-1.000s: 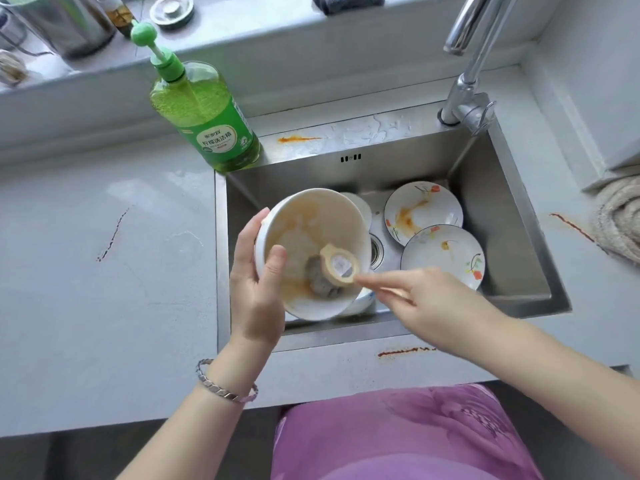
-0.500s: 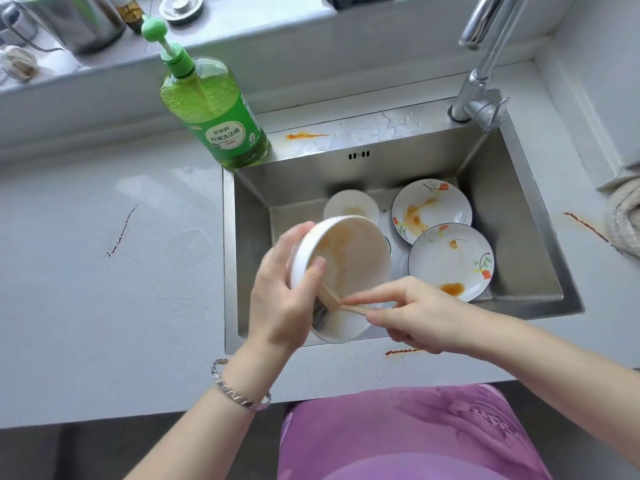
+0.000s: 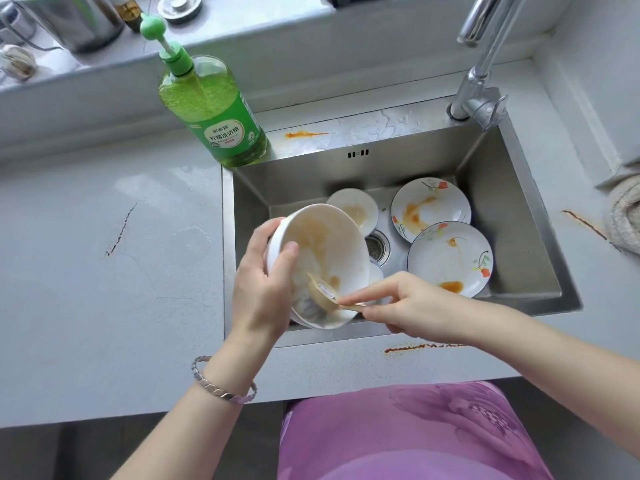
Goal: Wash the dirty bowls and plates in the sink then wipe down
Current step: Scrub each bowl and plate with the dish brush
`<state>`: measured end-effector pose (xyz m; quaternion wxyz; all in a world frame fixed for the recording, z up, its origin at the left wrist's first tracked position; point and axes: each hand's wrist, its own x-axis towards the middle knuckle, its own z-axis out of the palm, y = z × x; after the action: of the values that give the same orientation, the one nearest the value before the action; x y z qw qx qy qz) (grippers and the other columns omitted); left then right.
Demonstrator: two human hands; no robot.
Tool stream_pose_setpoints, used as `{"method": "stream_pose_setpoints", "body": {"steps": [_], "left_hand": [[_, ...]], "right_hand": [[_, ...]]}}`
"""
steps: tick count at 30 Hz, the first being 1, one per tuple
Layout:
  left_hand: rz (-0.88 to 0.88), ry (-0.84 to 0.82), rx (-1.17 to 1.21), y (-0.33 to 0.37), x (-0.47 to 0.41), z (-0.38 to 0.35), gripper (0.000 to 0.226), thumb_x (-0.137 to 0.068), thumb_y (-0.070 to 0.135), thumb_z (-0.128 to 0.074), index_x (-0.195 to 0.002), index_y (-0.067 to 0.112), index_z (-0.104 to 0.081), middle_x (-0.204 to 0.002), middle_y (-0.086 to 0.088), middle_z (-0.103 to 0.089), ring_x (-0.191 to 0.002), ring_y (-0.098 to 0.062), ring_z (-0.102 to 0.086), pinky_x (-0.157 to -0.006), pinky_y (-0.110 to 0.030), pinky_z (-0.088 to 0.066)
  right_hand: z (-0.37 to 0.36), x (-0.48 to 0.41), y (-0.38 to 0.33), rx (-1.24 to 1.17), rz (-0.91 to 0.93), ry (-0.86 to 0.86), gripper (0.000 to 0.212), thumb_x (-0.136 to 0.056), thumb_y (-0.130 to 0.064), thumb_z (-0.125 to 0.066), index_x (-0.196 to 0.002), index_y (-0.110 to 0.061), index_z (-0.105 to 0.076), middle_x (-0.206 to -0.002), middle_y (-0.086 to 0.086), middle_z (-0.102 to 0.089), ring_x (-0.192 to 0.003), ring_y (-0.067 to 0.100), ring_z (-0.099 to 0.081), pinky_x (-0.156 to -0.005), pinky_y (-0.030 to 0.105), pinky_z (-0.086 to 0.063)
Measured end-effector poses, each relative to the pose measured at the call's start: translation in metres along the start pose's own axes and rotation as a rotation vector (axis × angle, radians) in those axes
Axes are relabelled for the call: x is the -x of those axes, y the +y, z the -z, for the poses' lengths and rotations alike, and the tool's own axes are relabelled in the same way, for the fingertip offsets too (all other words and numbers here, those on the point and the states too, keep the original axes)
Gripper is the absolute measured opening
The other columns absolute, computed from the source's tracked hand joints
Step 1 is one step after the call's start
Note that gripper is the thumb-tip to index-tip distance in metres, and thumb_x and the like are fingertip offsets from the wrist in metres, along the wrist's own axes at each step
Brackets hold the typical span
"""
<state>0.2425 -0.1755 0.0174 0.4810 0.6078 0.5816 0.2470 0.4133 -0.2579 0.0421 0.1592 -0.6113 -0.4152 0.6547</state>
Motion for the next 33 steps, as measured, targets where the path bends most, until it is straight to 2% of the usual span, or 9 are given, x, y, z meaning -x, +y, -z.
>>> {"method": "stream_pose_setpoints", "body": {"steps": [11,13,15,19,22,25,27,31,33], "left_hand": [[0.084,-0.052,-0.165,0.007,-0.003,0.006,0.036,-0.071,0.05,-0.045,-0.106,0.049,-0.051,-0.102,0.003,-0.061,-0.096,-0.018,-0.058,-0.082,-0.038,-0.049],[0.096,-0.087,-0.175,0.007,0.001,0.007,0.035,-0.069,0.049,-0.045,-0.104,0.053,-0.05,-0.103,0.001,-0.061,-0.096,-0.019,-0.057,-0.082,-0.038,-0.049],[0.104,-0.109,-0.161,0.008,0.005,0.004,0.037,-0.068,0.045,-0.045,-0.103,0.054,-0.048,-0.101,0.002,-0.06,-0.095,-0.02,-0.057,-0.081,-0.037,-0.05],[0.106,-0.069,-0.084,0.013,0.002,0.004,0.041,-0.068,0.04,-0.045,-0.108,0.048,-0.049,-0.089,0.013,-0.059,-0.087,-0.014,-0.056,-0.077,-0.035,-0.049],[0.098,-0.017,-0.108,0.018,-0.002,0.002,0.038,-0.068,0.041,-0.045,-0.106,0.044,-0.051,-0.086,0.014,-0.059,-0.086,-0.012,-0.056,-0.077,-0.035,-0.047],[0.106,-0.019,-0.149,0.019,-0.002,0.001,0.037,-0.069,0.042,-0.044,-0.105,0.043,-0.052,-0.084,0.012,-0.058,-0.084,-0.01,-0.056,-0.074,-0.033,-0.046],[0.119,-0.035,-0.161,0.017,0.001,0.001,0.038,-0.069,0.042,-0.044,-0.106,0.044,-0.052,-0.081,0.012,-0.056,-0.081,-0.011,-0.055,-0.071,-0.032,-0.044],[0.123,-0.04,-0.194,0.02,0.005,0.0,0.033,-0.069,0.044,-0.043,-0.101,0.05,-0.047,-0.078,0.011,-0.052,-0.081,-0.011,-0.054,-0.067,-0.028,-0.043],[0.126,-0.029,-0.19,0.022,0.004,0.0,0.03,-0.069,0.044,-0.044,-0.098,0.051,-0.047,-0.077,0.012,-0.052,-0.08,-0.012,-0.054,-0.068,-0.029,-0.042]], "right_hand": [[-0.002,0.0,0.002,0.167,0.023,0.07,0.032,-0.097,-0.019,-0.044,-0.121,-0.034,-0.059,-0.033,-0.032,-0.04,-0.039,-0.019,-0.043,-0.044,0.003,-0.034],[0.005,-0.001,0.007,0.34,0.049,0.191,0.033,-0.097,-0.028,-0.042,-0.118,-0.049,-0.057,-0.063,-0.036,-0.057,-0.063,-0.017,-0.054,-0.056,0.007,-0.038],[0.009,-0.006,0.011,0.598,0.086,0.391,0.039,-0.097,-0.028,-0.039,-0.121,-0.057,-0.048,-0.095,-0.017,-0.066,-0.087,0.009,-0.061,-0.064,0.026,-0.039],[-0.003,-0.012,0.027,1.024,0.201,0.69,0.053,-0.074,-0.009,-0.063,-0.116,-0.042,-0.062,-0.056,0.003,-0.053,-0.044,0.028,-0.052,-0.04,0.027,-0.027],[-0.017,-0.002,0.023,0.641,0.114,0.423,0.045,-0.095,-0.018,-0.044,-0.127,-0.049,-0.048,-0.069,-0.01,-0.058,-0.071,0.02,-0.054,-0.06,0.03,-0.039],[-0.013,0.01,0.012,0.254,0.085,0.184,0.035,-0.097,-0.019,-0.042,-0.12,-0.041,-0.058,-0.045,-0.032,-0.051,-0.057,-0.015,-0.054,-0.055,0.006,-0.038],[0.001,0.009,0.01,0.289,0.026,0.177,0.032,-0.097,-0.025,-0.043,-0.118,-0.044,-0.058,-0.038,-0.033,-0.045,-0.04,-0.012,-0.047,-0.046,0.009,-0.035],[0.007,0.005,0.012,0.549,-0.048,0.307,0.034,-0.096,-0.033,-0.04,-0.115,-0.059,-0.052,-0.099,-0.017,-0.068,-0.08,0.007,-0.061,-0.076,0.029,-0.049],[-0.008,0.006,0.012,0.515,0.003,0.218,0.035,-0.096,-0.032,-0.04,-0.115,-0.057,-0.053,-0.104,-0.016,-0.067,-0.075,-0.002,-0.059,-0.072,0.022,-0.048]]}}
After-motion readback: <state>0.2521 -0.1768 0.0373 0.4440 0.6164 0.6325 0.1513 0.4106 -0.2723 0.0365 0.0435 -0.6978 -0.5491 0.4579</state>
